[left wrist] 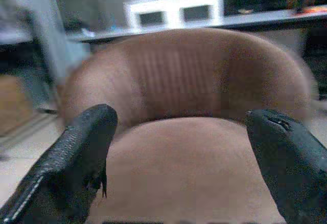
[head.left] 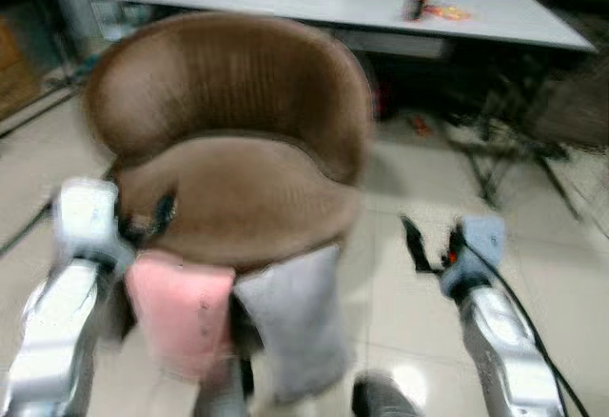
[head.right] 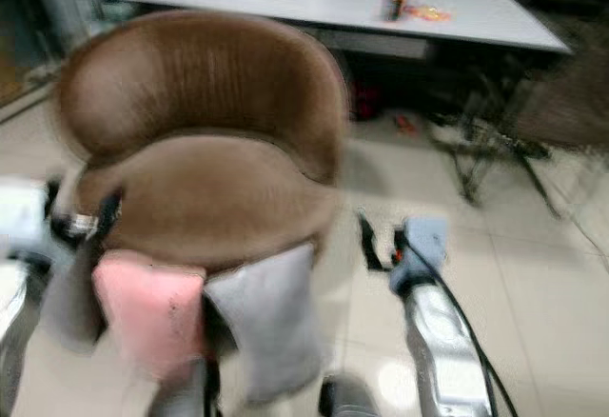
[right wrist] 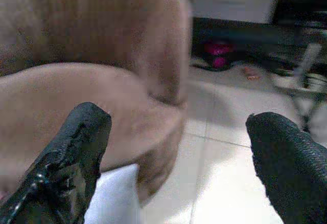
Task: Move the pillow to the sofa from floor
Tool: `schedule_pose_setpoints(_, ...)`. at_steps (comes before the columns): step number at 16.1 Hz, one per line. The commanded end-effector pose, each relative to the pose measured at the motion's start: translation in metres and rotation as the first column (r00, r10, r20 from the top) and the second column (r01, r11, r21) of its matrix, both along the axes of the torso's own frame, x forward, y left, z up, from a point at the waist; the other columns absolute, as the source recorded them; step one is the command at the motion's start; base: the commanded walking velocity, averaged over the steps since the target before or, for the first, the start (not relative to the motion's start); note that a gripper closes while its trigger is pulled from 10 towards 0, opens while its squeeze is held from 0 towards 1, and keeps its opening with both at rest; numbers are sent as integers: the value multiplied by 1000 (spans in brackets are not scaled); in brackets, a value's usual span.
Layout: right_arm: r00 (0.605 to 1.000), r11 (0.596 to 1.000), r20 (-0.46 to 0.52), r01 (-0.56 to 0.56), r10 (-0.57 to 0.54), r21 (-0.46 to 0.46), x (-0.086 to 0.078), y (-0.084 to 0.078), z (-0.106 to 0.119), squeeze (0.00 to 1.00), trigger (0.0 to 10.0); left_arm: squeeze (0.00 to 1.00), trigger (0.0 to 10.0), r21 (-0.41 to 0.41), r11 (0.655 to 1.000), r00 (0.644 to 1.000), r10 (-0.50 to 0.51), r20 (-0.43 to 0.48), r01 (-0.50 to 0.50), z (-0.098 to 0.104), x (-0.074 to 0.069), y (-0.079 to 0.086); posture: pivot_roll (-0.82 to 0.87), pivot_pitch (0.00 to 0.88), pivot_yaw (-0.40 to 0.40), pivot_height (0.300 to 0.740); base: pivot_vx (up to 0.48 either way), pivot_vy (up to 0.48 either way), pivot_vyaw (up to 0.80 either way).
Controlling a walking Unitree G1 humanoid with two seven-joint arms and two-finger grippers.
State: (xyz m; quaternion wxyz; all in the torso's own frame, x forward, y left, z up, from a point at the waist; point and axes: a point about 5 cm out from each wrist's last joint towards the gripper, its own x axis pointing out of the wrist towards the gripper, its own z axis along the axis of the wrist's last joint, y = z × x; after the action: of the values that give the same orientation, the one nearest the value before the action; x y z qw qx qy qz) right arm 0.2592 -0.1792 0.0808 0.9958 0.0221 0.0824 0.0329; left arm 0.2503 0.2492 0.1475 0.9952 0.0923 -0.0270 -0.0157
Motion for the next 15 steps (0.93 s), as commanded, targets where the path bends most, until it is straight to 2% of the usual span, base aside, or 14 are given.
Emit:
schedule_pose_setpoints(1, 1000, 1000, -13, -4, 4, 0, -1, 3, -1, 0, 10000, 0, 10000, 25, 999, 998, 49, -33, -49, -3, 3, 14, -74, 0, -1, 575, 0, 0, 0)
schedule_pose_setpoints(3, 1000, 1000, -16, -5, 5, 0, -1, 3, -1, 0, 10000, 0, 10000, 27, 997, 997, 71, -17, -71, 4, 12, 25, -71, 0, -7, 565, 0, 0, 0)
schedule_pose_setpoints(4, 1000, 1000, -18, -10, 10, 0, -1, 3, -1, 0, 10000, 0, 10000, 42, 997, 998, 59, -7, -58, 14, 27, 30, -65, 0, -13, 555, 0, 0, 0)
schedule_pose_setpoints(5, 999, 1000, -24, -26, 26, -4, 1, 5, -1, 0, 10000, 0, 10000, 84, 996, 999, -29, -18, 31, 18, 44, 15, -60, 0, -20, 551, 0, 0, 0)
schedule_pose_setpoints(7, 998, 999, -43, -38, 37, -13, 2, 7, -4, 0, 10000, 0, 10000, 80, 988, 991, -131, -21, 132, 17, 60, -15, -50, 0, -39, 551, 0, 0, 0)
schedule_pose_setpoints(9, 998, 999, -50, -46, 46, -13, 2, 8, -4, 0, 10000, 0, 10000, 85, 984, 988, -155, 8, 154, 18, 68, -28, -43, 0, -47, 551, 0, 0, 0)
schedule_pose_setpoints(10, 997, 998, -55, -55, 54, -15, 2, 9, -5, 0, 10000, 0, 10000, 31, 978, 979, -206, 6, 206, 15, 73, -41, -39, 0, -52, 551, 0, 0, 0)
schedule_pose_setpoints(11, 996, 998, -63, -62, 60, -17, 2, 10, -6, 0, 10000, 0, 10000, -35, 953, 953, -301, -14, 300, 4, 71, -65, -38, 0, -52, 551, 0, 0, 0)
schedule_pose_setpoints(12, 996, 998, -65, -63, 62, -18, 2, 10, -6, 0, 10000, 0, 10000, -50, 943, 944, -330, -19, 328, 0, 68, -72, -39, 0, -52, 551, 0, 0, 0)
schedule_pose_setpoints(13, 996, 998, -70, -62, 60, -24, 2, 9, -7, 0, 10000, 0, 10000, -115, 917, 919, -390, -53, 383, -13, 58, -88, -41, 0, -50, 551, 0, 0, 0)
schedule_pose_setpoints(14, 996, 998, -74, -55, 53, -25, 2, 9, -7, 0, 10000, 0, 10000, -140, 903, 906, -418, -70, 406, -20, 52, -93, -44, 0, -48, 551, 0, 0, 0)
schedule_pose_setpoints(15, 996, 999, -79, -34, 33, -19, 1, 7, -8, 0, 10000, 0, 10000, -213, 868, 866, -481, -138, 448, -35, 41, -97, -47, 0, -42, 551, 0, 0, 0)
